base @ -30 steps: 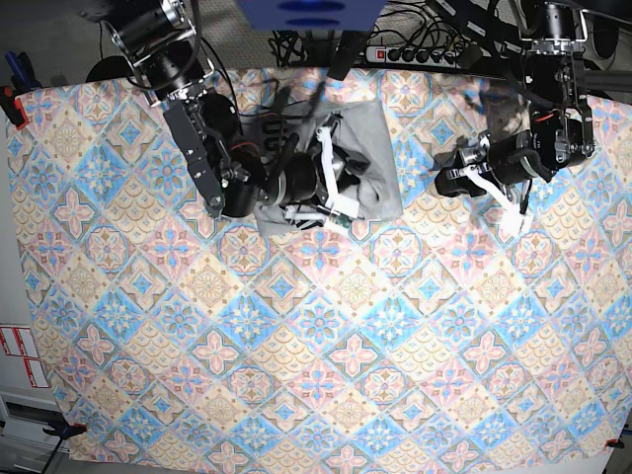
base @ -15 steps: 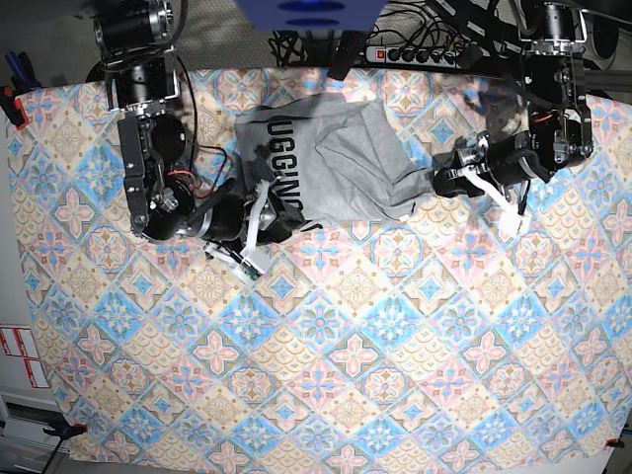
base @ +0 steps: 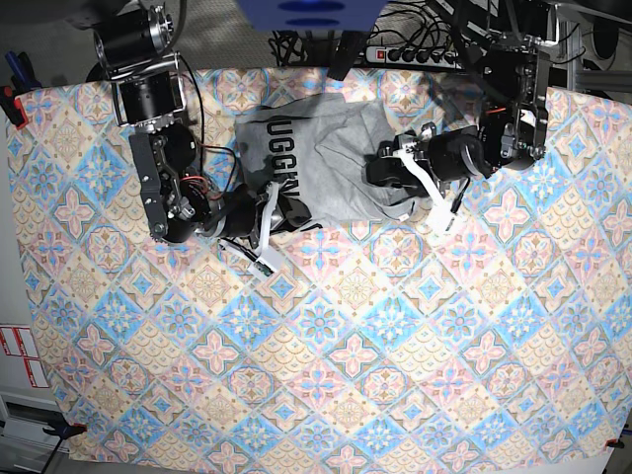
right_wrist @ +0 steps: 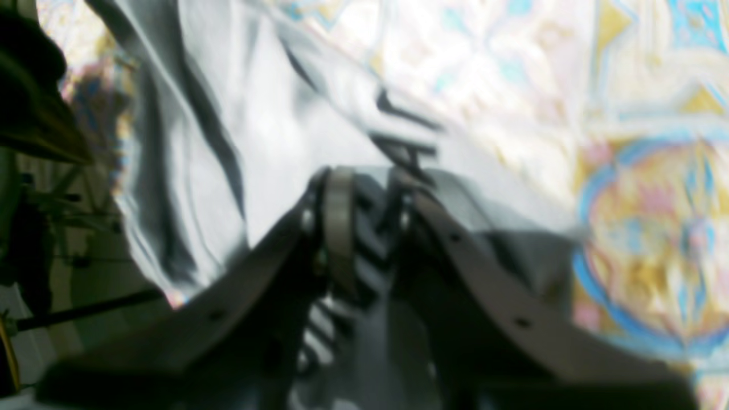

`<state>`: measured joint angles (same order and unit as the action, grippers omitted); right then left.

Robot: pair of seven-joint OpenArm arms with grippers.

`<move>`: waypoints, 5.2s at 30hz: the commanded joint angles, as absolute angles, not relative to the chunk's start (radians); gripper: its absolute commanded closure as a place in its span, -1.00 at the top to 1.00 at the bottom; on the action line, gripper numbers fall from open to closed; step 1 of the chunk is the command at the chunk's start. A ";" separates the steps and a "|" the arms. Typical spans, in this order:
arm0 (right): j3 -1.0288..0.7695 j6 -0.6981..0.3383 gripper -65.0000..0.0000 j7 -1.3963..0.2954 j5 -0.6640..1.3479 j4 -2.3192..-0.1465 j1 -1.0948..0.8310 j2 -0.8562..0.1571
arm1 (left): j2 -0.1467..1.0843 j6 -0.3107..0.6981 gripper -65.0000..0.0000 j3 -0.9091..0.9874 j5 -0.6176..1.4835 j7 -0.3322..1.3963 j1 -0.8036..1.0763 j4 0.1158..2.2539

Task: Fold the T-shirt properly
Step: 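Grasp the bundled shirt with both grippers and flatten it into a square, then hold the folded shirt with both grippers and rotate it on the cloth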

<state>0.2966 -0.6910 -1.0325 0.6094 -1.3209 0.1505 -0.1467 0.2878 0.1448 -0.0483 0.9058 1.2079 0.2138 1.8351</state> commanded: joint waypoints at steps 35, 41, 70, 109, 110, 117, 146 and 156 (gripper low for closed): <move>0.358 -0.698 -0.84 -1.020 0.467 -1.339 0.163 -0.171 | 0.394 0.145 -1.00 -0.318 0.526 0.808 0.381 1.956; 0.260 -0.698 -0.84 -1.029 0.467 -1.339 0.165 -0.194 | 0.262 0.145 -1.00 -0.320 0.526 0.851 0.268 1.871; 0.266 -0.698 -0.84 -1.027 0.467 -1.339 0.165 -0.200 | 0.447 0.143 -1.00 -0.139 0.367 0.849 0.414 1.844; 0.438 -0.698 -0.84 -0.921 -0.044 -1.144 0.274 -0.079 | 0.334 0.147 -1.00 -0.325 0.358 0.849 0.404 1.736; 0.409 -0.698 -0.84 -0.923 -0.051 -1.144 0.274 -0.079 | 0.335 0.147 -1.00 -0.325 0.358 0.849 0.403 1.736; 0.252 -0.698 -0.84 -0.929 -0.062 -1.145 0.274 -0.108 | 0.338 0.147 -1.00 -0.323 0.358 0.849 0.383 1.695; 0.036 -0.698 -0.84 -0.765 -0.061 -1.033 0.314 -0.134 | 0.197 0.145 -1.00 -0.328 0.358 0.857 0.189 1.610; 0.035 -0.698 -0.84 -0.811 -0.056 -1.015 0.236 -0.193 | 0.182 0.145 -1.00 -0.328 0.358 0.848 0.044 1.414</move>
